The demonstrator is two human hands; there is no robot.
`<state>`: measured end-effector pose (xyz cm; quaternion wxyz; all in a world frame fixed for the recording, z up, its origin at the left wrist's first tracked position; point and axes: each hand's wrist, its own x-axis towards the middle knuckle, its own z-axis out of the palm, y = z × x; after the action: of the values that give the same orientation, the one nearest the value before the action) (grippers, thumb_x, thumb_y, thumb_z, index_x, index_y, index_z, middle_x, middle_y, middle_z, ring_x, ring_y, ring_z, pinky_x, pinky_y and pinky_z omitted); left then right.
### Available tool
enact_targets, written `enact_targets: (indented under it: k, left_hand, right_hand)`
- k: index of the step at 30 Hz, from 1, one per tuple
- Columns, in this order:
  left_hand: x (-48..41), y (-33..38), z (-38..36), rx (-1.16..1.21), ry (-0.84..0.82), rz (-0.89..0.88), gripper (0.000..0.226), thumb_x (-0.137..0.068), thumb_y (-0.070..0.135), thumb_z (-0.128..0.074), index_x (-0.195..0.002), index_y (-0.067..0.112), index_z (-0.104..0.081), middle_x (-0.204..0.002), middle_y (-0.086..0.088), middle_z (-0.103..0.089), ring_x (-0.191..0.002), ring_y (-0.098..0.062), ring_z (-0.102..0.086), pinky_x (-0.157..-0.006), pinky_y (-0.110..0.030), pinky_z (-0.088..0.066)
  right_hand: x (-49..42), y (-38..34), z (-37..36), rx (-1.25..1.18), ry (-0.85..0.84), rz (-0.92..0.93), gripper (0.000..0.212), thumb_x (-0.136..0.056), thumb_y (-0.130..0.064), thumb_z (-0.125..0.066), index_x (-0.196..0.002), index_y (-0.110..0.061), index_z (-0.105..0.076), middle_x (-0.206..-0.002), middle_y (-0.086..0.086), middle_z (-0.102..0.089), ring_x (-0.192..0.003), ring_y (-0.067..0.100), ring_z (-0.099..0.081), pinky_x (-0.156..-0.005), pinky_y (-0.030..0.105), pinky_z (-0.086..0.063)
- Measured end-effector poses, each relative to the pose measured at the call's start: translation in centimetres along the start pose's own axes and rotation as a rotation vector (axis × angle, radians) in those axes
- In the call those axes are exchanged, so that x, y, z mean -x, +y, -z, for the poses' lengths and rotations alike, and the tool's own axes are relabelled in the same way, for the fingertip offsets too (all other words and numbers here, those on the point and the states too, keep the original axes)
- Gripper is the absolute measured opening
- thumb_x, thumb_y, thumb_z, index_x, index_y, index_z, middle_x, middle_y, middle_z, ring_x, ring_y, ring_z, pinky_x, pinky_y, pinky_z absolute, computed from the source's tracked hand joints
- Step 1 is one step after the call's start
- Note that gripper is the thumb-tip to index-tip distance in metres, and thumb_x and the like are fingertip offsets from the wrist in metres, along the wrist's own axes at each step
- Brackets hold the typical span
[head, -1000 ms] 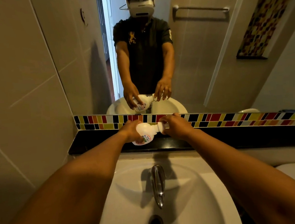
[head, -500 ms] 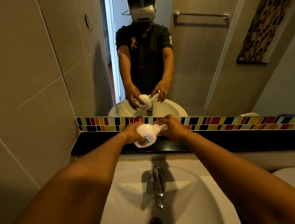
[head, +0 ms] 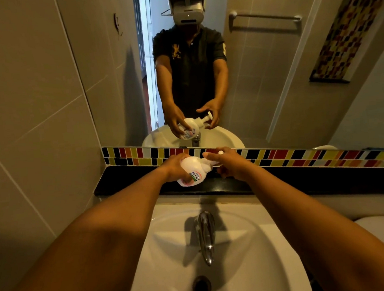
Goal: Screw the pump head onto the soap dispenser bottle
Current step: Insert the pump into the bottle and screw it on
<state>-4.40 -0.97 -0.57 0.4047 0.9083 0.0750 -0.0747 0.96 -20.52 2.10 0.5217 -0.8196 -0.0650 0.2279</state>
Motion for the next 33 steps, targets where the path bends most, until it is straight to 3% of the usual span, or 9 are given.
enact_targets:
  k: [3,5,11,16,20,23,27,30,33]
  left_hand:
    - [0.0,0.0,0.0,0.036,-0.002,0.026,0.076,-0.068,0.009,-0.083,-0.133,0.021,-0.047,-0.132,-0.010,-0.057,-0.122,-0.033,-0.055,-0.102,-0.052,-0.049]
    - [-0.1,0.2,0.0,0.070,-0.009,0.031,0.073,-0.068,0.010,-0.083,-0.131,0.022,-0.048,-0.131,-0.010,-0.058,-0.122,-0.033,-0.055,-0.103,-0.052,-0.048]
    - [-0.2,1.1,0.0,0.088,-0.018,0.020,0.071,-0.069,0.009,-0.083,-0.130,0.020,-0.050,-0.131,-0.010,-0.058,-0.121,-0.032,-0.056,-0.099,-0.048,-0.050]
    - [-0.3,1.6,0.0,0.106,-0.021,-0.003,0.072,-0.068,0.011,-0.083,-0.130,0.021,-0.049,-0.129,-0.009,-0.059,-0.119,-0.030,-0.057,-0.098,-0.046,-0.052]
    - [-0.3,2.0,0.0,0.123,-0.024,-0.004,0.072,-0.068,0.012,-0.084,-0.131,0.020,-0.049,-0.128,-0.009,-0.060,-0.117,-0.029,-0.058,-0.095,-0.043,-0.053]
    - [-0.4,2.2,0.1,0.123,-0.026,-0.010,0.072,-0.068,0.011,-0.083,-0.132,0.018,-0.050,-0.128,-0.009,-0.061,-0.118,-0.029,-0.058,-0.096,-0.043,-0.053]
    - [-0.2,2.3,0.2,0.102,-0.033,-0.017,0.072,-0.068,0.011,-0.084,-0.131,0.018,-0.051,-0.127,-0.009,-0.061,-0.117,-0.029,-0.059,-0.093,-0.040,-0.053]
    - [-0.2,2.4,0.3,0.110,-0.029,-0.014,0.072,-0.068,0.012,-0.084,-0.131,0.019,-0.051,-0.127,-0.008,-0.061,-0.117,-0.029,-0.059,-0.097,-0.043,-0.053]
    - [-0.2,2.5,0.7,0.106,-0.024,-0.013,0.071,-0.069,0.013,-0.083,-0.131,0.020,-0.050,-0.128,-0.008,-0.060,-0.117,-0.029,-0.058,-0.099,-0.046,-0.052]
  right_hand:
    - [-0.2,0.0,0.6,-0.234,-0.089,-0.033,0.077,-0.083,-0.009,-0.073,-0.146,-0.022,-0.031,-0.119,0.023,-0.056,-0.072,0.021,-0.056,-0.060,0.030,-0.052]
    - [-0.3,0.3,0.3,-0.240,-0.040,0.004,0.076,-0.083,0.001,-0.069,-0.147,-0.019,-0.031,-0.121,0.023,-0.054,-0.076,0.024,-0.058,-0.063,0.032,-0.054]
    - [-0.6,1.3,-0.9,-0.196,0.183,0.060,0.071,-0.084,-0.027,-0.074,-0.143,-0.017,-0.037,-0.116,0.013,-0.056,-0.080,0.022,-0.059,-0.064,0.031,-0.053]
    - [-0.8,1.8,-1.4,-0.294,0.186,-0.024,0.053,-0.082,-0.049,-0.071,-0.114,-0.009,-0.059,-0.097,0.016,-0.065,-0.074,0.022,-0.057,-0.068,0.036,-0.052]
    - [-0.4,1.9,-0.7,-0.394,0.044,-0.007,0.032,-0.088,-0.038,-0.065,-0.111,-0.016,-0.060,-0.094,0.015,-0.062,-0.081,0.026,-0.055,-0.068,0.034,-0.050]
    - [-0.3,2.1,-0.2,-0.418,0.013,0.023,0.031,-0.090,-0.030,-0.066,-0.114,-0.011,-0.060,-0.087,0.011,-0.060,-0.071,0.021,-0.054,-0.063,0.031,-0.050]
    - [-0.4,1.6,-0.5,-0.295,0.118,0.006,0.046,-0.082,-0.049,-0.071,-0.105,-0.010,-0.061,-0.081,0.010,-0.060,-0.067,0.020,-0.053,-0.065,0.034,-0.050]
    - [0.0,1.1,-0.4,-0.277,0.015,-0.015,0.053,-0.083,-0.057,-0.065,-0.114,-0.015,-0.056,-0.090,0.013,-0.061,-0.074,0.021,-0.055,-0.065,0.032,-0.051]
    - [0.4,0.6,0.0,-0.348,-0.080,0.001,0.034,-0.087,-0.030,-0.066,-0.115,-0.015,-0.053,-0.099,0.015,-0.061,-0.079,0.023,-0.059,-0.064,0.031,-0.052]
